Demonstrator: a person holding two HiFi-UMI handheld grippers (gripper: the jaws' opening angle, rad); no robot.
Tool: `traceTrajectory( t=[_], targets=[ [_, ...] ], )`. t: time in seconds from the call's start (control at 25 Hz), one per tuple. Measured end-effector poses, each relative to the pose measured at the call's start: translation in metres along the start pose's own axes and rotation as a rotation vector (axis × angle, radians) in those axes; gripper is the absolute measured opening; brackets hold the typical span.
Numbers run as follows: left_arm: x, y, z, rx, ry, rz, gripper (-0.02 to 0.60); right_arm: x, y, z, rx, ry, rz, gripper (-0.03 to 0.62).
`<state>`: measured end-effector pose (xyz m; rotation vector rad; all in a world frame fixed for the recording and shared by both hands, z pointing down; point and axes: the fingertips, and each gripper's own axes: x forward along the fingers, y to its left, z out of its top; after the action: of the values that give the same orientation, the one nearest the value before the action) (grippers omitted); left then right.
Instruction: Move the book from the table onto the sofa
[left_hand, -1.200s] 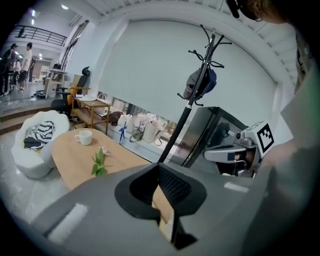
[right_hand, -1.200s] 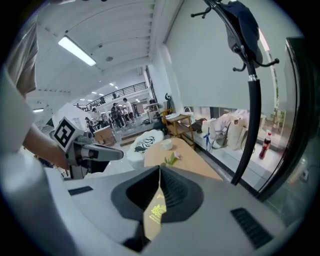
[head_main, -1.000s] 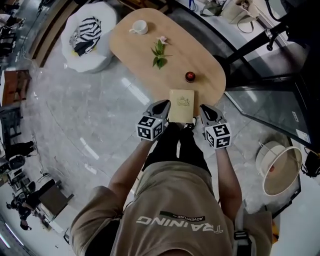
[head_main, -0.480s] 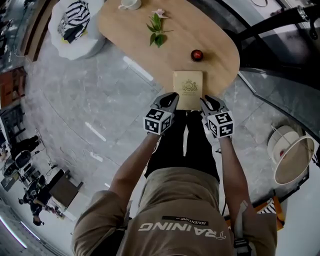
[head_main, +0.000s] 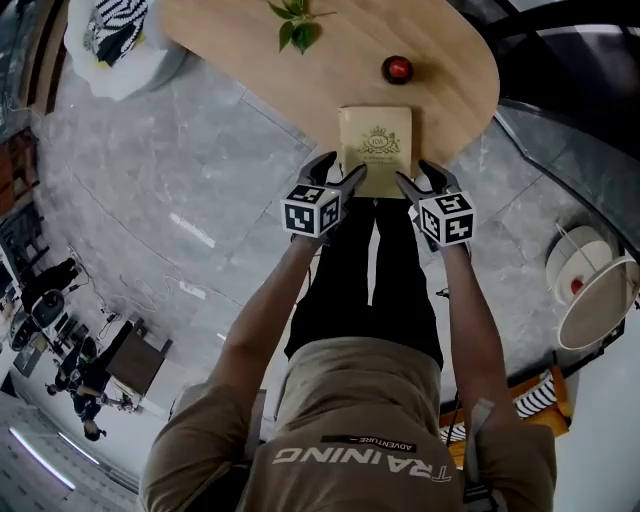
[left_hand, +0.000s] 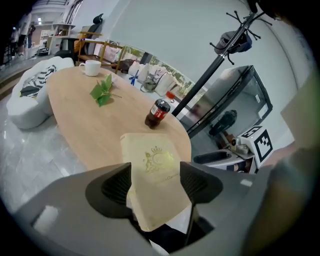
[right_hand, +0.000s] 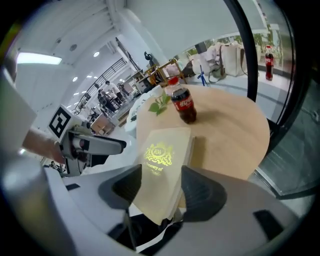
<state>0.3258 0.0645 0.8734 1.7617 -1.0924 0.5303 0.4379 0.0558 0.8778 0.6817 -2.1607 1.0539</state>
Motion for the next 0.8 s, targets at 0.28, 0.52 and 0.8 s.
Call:
traceTrajectory(
  t=[0.28, 0.52, 0.8],
  targets=[
    [0.009, 0.018, -0.014, -0.051, 0.039, 0.029, 0.291, 0.011, -0.004, -0.007, 0.022, 0.018, 0.016, 0.219],
    [0.028, 0.028, -0.036, -0.188, 0.105, -0.009, 0.293, 0.031, -0.017, -0.026, 0.152, 0.035, 0.070, 0.219],
    [0.039, 0.035, -0.049, -0.211, 0.143, -0.024, 0.293, 0.045, -0.018, -0.031, 0.157, 0.053, 0.104, 0.219]
  ],
)
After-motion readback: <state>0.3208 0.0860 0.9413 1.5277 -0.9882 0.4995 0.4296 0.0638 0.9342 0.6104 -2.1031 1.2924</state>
